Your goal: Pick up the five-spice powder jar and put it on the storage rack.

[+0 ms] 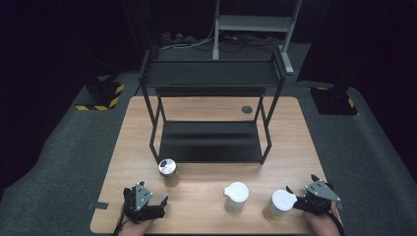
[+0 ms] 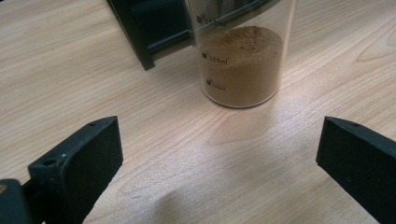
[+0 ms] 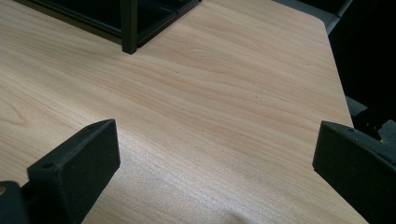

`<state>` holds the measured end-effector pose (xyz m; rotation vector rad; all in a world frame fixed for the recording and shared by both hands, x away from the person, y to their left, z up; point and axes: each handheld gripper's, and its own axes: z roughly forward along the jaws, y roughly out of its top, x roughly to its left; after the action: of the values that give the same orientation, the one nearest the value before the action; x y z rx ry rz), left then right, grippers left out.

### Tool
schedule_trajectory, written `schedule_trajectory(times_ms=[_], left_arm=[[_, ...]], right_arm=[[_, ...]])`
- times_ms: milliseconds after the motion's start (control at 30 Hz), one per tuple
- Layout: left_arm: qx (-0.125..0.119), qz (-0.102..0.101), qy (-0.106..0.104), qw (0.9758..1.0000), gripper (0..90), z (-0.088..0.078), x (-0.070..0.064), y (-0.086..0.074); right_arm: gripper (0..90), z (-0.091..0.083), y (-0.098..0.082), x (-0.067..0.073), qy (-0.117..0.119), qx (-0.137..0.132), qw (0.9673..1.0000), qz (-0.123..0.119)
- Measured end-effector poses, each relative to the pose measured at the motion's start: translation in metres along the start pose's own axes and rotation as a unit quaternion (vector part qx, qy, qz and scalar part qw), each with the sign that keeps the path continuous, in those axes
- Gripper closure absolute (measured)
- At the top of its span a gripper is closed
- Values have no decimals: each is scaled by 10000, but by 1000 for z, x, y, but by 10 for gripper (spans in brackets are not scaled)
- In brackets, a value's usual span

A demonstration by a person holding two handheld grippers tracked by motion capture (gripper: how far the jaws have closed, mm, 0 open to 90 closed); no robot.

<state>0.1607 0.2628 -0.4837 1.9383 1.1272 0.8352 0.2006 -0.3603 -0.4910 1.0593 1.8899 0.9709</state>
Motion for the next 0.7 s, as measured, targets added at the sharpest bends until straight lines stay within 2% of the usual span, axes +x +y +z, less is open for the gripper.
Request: schedule_trajectory(times_ms=[333,700], left_arm=[[39,69,-23,10000,7,1,0,1],[-4,-13,-27,10000,7,0,1,0]], right_arm=[[0,1,2,-1,3,44,10000,6],[0,1,1,-2,16,31,10000,84]])
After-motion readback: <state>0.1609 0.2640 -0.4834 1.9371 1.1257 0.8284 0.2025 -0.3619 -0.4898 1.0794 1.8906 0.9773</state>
